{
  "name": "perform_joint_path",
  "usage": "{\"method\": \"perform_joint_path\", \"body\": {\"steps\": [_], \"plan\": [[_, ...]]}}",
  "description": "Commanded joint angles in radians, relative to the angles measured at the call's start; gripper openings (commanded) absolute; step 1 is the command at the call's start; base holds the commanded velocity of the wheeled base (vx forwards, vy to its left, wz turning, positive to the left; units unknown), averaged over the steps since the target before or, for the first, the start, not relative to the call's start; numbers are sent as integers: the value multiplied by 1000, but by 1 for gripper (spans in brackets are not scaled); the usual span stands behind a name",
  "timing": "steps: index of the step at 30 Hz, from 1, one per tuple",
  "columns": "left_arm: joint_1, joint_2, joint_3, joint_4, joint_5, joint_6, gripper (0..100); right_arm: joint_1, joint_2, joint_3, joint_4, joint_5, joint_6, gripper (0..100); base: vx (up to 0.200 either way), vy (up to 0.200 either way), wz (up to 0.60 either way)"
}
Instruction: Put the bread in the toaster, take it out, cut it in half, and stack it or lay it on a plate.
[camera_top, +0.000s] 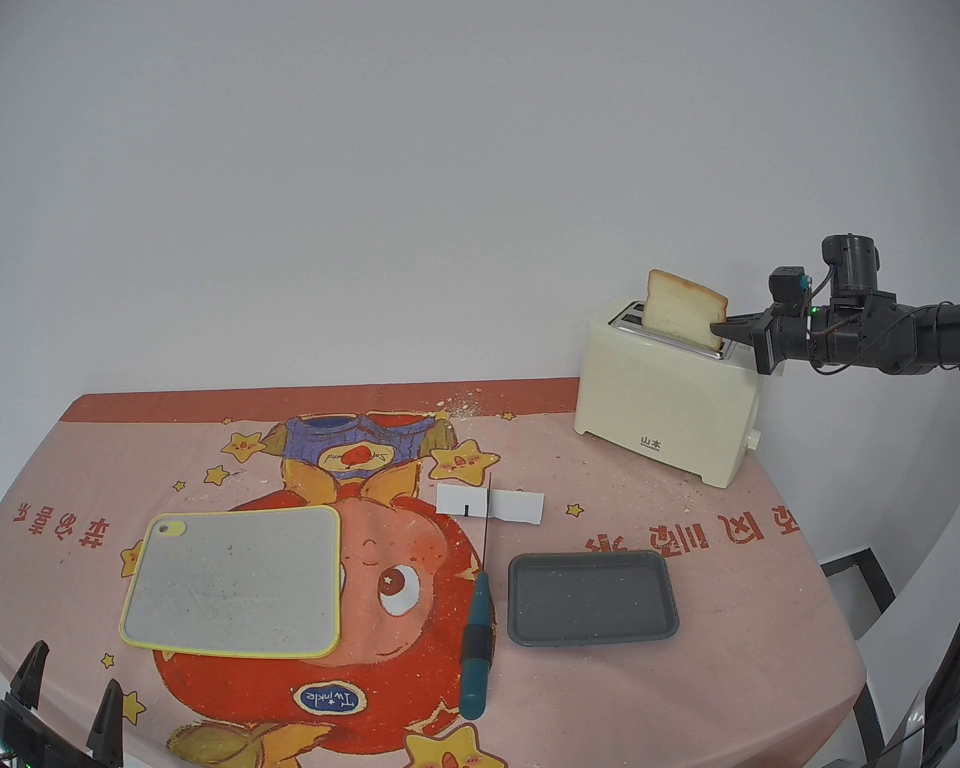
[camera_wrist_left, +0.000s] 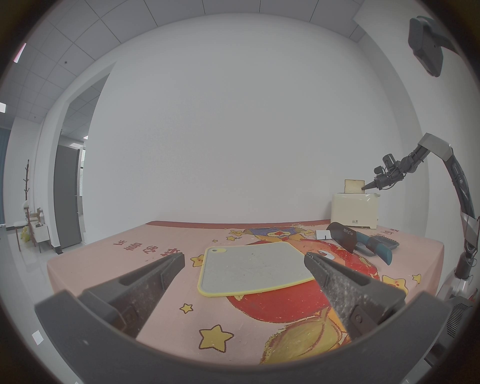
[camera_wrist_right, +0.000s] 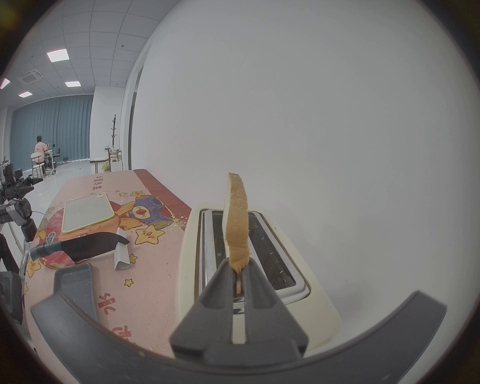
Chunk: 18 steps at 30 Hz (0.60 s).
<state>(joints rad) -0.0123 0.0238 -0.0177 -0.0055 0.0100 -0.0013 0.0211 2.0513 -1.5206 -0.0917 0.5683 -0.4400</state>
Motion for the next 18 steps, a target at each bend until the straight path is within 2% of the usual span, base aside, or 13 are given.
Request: {"method": "perform_joint_path", "body": {"steps": [1,18], "plan": [[0,1,18,-1,1,0,100,2,-2,0,0,-1,-2,0,0,0,0],[0,1,18,-1,1,0,100,11,10,-7,1,-7,-2,0,0,0,0]]}}
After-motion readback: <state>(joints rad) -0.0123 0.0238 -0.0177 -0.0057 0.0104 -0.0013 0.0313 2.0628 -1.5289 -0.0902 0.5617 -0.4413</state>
